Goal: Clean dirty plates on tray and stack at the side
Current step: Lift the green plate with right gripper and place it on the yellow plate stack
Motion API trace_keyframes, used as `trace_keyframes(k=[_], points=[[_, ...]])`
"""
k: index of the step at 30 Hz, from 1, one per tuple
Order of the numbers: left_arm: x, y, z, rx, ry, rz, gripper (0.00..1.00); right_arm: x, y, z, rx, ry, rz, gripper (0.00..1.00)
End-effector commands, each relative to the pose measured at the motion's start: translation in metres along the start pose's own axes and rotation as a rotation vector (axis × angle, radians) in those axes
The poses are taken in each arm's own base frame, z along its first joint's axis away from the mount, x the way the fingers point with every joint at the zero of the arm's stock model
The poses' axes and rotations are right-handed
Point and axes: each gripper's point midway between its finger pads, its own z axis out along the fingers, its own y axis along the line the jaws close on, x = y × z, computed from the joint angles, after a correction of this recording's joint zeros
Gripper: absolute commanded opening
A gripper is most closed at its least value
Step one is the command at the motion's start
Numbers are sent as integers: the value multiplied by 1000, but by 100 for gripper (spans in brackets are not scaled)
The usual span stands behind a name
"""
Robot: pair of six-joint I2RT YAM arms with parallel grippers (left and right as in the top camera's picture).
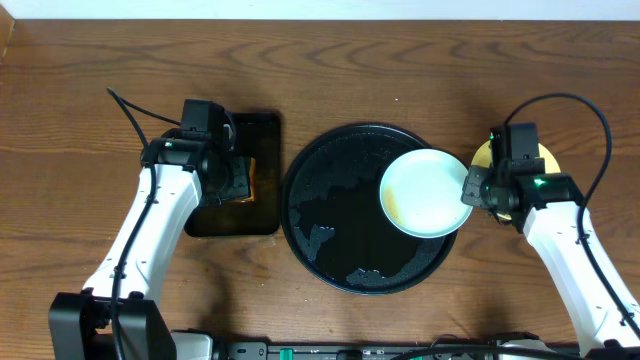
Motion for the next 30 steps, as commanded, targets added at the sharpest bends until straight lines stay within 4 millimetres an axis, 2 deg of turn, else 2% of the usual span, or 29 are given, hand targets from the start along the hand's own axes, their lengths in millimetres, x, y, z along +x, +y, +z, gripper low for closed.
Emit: trace_keyframes(k=[1,2,4,6,7,8,11,13,19,24,29,30], points=[[1,1,1,-3,3,-16,49,7,-1,8,-19,24,-25,46],[1,1,1,-3,3,-16,49,10,0,9,-28,32,-71,1],[1,1,1,-3,3,-16,49,12,1,10,-33,38,-95,1],[1,1,1,-3,3,-16,49,9,-6,10,11,21,-41,4],[1,1,1,-3,3,-16,49,7,-10,10,34,13,-16,21],[1,1,1,-3,3,-16,49,6,-12,10,45,8,-4,33],[1,1,1,-3,3,-16,49,5,-12,11,45,2,7,54],[1,1,1,-3,3,-16,49,6,-12,14,48,10,9,58],[1,1,1,-3,3,-16,49,21,-13,35,52,71,54,53],[1,1,1,-3,3,-16,49,32,-1,56,-14,120,65,46],[1,1,1,-3,3,-16,49,33,6,66,-47,140,69,27],[1,1,1,-3,3,-16,49,33,6,66,-49,140,73,20]])
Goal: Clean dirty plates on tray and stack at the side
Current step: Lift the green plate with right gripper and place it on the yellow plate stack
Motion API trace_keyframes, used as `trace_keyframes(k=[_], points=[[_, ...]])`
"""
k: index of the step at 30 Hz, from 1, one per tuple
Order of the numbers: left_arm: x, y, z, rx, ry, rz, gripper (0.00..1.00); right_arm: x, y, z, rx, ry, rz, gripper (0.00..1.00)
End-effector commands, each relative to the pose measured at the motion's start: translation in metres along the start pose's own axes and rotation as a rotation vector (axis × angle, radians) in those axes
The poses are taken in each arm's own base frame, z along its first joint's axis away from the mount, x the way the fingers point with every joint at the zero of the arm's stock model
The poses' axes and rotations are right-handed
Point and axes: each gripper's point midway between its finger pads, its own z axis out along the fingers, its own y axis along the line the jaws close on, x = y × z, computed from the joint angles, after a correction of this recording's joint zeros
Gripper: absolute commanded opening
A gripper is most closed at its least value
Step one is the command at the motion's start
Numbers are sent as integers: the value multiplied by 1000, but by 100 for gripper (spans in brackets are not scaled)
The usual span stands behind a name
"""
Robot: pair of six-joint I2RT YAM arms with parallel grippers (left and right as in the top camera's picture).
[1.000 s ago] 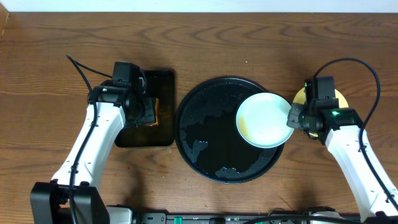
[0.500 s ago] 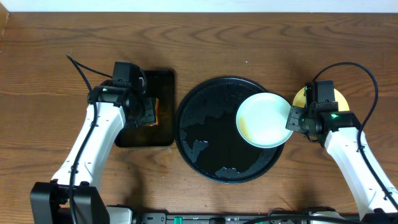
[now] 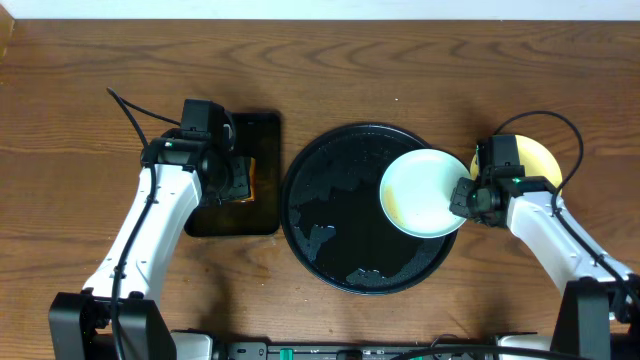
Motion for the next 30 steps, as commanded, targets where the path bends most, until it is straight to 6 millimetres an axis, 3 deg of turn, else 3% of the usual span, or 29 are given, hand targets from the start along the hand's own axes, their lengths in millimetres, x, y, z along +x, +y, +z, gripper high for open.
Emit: trace_keyframes(k=[1,2,9,12,16,21,30], points=[[1,1,1,-3,4,-16,49,2,2,4,-27,19,32,12],[1,1,1,-3,3,-16,49,2,2,4,-28,16,32,1],[1,1,1,-3,3,-16,49,1,2,3,-29,13,29,1],[1,1,1,-3,3,-16,49,-8,6,-1,-47,-30,-12,1],[1,1,1,-3,3,-16,49,-24,13,-21,-81,-121,-80,1],[1,1,1,-3,3,-16,49,-49,30,-68,-120,-324,-264,1],[1,1,1,-3,3,-16,49,-54,43,-95,24,-465,-464,1]])
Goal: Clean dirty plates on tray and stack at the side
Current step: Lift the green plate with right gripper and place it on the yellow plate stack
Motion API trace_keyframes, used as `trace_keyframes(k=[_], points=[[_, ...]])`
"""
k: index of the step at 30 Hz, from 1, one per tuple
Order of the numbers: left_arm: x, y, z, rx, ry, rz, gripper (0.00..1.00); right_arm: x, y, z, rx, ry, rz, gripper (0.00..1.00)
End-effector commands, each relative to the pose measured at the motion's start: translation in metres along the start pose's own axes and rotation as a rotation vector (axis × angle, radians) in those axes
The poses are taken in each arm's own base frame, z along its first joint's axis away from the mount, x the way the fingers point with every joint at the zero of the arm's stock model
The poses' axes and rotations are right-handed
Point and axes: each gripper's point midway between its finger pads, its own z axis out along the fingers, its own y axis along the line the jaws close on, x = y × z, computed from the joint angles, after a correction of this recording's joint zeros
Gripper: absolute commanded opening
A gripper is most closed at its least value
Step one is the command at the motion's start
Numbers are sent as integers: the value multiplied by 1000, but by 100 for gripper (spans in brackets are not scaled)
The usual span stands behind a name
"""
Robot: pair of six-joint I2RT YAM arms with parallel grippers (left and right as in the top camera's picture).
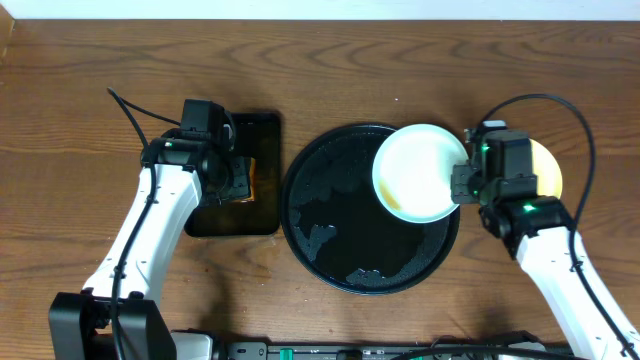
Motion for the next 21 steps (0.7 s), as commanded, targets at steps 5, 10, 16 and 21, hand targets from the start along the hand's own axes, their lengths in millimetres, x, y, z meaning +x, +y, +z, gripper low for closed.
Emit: trace_keyframes(k=[5,10,16,21], points=[[1,1,1,-3,3,-16,49,-16,-7,-23,333,-102,-249,1],[1,1,1,-3,3,-16,49,-36,12,-47,484,-225,-381,1],[1,1,1,-3,3,-16,49,-43,50,-63,465,-326,-448,1],[1,1,1,-3,3,-16,49,-44,49,-72,523,-349,-452,1]])
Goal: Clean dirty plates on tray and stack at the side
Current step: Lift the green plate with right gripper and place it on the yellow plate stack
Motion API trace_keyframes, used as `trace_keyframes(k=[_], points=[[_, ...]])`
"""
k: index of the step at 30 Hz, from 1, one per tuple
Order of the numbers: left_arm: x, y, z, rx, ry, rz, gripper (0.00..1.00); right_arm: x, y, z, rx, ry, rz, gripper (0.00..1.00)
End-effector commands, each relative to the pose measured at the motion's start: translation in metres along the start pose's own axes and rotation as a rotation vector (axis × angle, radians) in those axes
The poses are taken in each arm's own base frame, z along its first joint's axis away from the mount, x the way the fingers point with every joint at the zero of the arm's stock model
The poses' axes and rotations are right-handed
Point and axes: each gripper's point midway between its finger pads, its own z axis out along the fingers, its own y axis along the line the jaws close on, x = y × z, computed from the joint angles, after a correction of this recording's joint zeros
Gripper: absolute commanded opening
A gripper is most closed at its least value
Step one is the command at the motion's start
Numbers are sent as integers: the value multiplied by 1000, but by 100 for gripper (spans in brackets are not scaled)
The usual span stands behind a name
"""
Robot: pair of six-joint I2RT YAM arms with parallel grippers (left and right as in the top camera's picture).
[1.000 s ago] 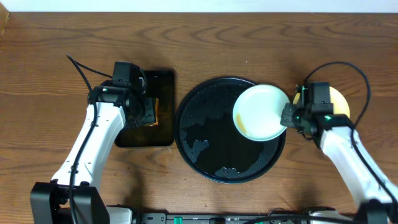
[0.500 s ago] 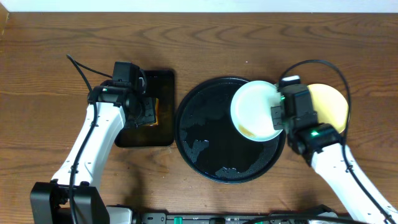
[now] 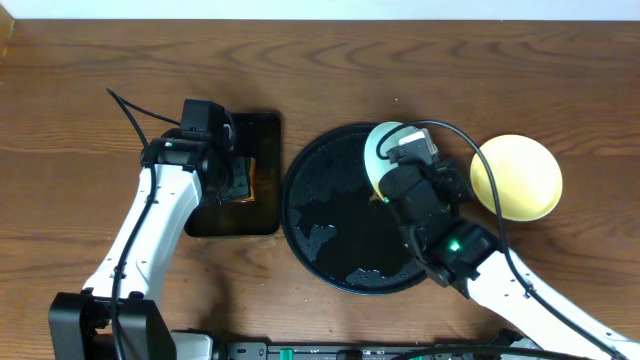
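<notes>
The white plate (image 3: 377, 150) shows only as a tilted crescent over the far right part of the round black tray (image 3: 325, 225). My right arm is raised over it and hides most of it. The right gripper (image 3: 392, 188) is under the wrist, shut on the plate's rim. A yellow plate (image 3: 516, 178) lies on the table to the right of the tray. My left gripper (image 3: 243, 180) rests on the small black rectangular tray (image 3: 262, 135), shut on a brownish sponge (image 3: 252, 181).
Wet streaks and droplets cover the round tray's floor (image 3: 345, 255). The right arm's cable (image 3: 470, 140) arcs above the yellow plate. Bare wooden table (image 3: 80, 120) stretches to the left and along the far side.
My right arm has swung left and up over the tray, tipping the white plate, which is now mostly hidden. The yellow plate is fully uncovered. The left arm has not moved.
My right gripper first stood at the white plate's right rim with the plate flat in the tray. Then the plate had shifted toward the tray's far edge in its grip. Now it is held tilted under the raised arm. The left gripper stayed on the sponge.
</notes>
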Motion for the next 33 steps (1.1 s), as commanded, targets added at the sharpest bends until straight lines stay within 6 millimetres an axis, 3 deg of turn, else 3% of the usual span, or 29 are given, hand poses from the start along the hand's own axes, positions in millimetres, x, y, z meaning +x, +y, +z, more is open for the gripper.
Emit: trace_keyframes(k=[1,8,13,17,25,28,33], points=[[1,1,1,-3,4,-16,49,-2,-28,-5,153,-3,11,1],[1,1,1,-3,4,-16,49,6,-39,5,169,23,134,1],[1,1,1,-4,4,-16,49,25,-42,24,101,96,307,1],[1,1,1,-4,4,-16,49,41,-57,43,78,154,446,1],[1,1,1,-3,4,-16,49,101,-120,73,188,308,707,1],[1,1,1,-4,4,-16,49,124,-137,76,213,364,776,1],[1,1,1,-3,4,-16,49,154,-145,85,180,441,878,1]])
